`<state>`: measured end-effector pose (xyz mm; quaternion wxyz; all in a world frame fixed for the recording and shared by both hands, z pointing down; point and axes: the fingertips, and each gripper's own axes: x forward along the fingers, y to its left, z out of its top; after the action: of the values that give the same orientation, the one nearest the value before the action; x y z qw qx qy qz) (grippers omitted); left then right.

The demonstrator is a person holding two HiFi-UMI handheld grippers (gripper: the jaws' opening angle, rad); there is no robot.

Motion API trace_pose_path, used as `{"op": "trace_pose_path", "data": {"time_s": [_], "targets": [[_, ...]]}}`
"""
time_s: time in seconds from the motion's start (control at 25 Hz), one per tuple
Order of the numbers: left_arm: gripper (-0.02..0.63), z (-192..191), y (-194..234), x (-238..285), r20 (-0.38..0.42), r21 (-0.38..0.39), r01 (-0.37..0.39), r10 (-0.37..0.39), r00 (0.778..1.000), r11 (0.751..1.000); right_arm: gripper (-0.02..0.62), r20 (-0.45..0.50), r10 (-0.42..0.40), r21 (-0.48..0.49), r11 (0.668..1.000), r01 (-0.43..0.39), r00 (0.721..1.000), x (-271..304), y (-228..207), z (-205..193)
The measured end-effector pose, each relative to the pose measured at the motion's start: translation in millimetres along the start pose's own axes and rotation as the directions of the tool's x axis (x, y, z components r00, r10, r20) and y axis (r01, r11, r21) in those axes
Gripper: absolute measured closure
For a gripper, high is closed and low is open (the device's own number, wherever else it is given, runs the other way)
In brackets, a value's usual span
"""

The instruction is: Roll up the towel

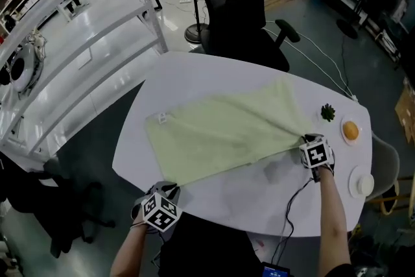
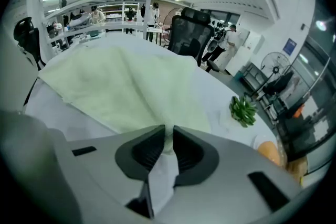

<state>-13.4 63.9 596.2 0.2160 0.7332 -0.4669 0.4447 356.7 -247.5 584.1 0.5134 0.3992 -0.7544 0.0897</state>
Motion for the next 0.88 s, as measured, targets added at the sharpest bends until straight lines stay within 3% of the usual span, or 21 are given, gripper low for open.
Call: {"op": "trace_pose_path", "data": {"time_s": [0.2,0.32,0.4,0.64,0.88], "targets": [[0.542,-7,-4,6,0.014,-0.046,0.03,-0.03,0.999,0.998,0.462,0.0,-0.028,0.033,0.999,0.028,1.0,-1,6,-12],[0.352,-8,-14,2,0.027,-0.058,0.115,-0.113,0.993,0.992,0.371,0.0,-0.065,0.072,0.995,0.065,0.998,-10,-1,-21],[0.292,-6,-15,-4,0.044,-0.034,0.146,-0.144,0.989,0.989,0.323,0.022,-0.087,0.099,0.992,0.084,0.996,-23,-3,-21],[0.259,-2,1,-26,0.077,0.086,0.217,-0.224,0.972,0.972,0.22,0.139,0.031,0.085,0.995,-0.043,0.99,-57,49,-16],[0.258,1,38,-38,0.099,0.227,0.286,-0.314,0.944,0.931,0.207,0.242,0.118,0.066,0.988,-0.138,0.963,-93,134,13]]}}
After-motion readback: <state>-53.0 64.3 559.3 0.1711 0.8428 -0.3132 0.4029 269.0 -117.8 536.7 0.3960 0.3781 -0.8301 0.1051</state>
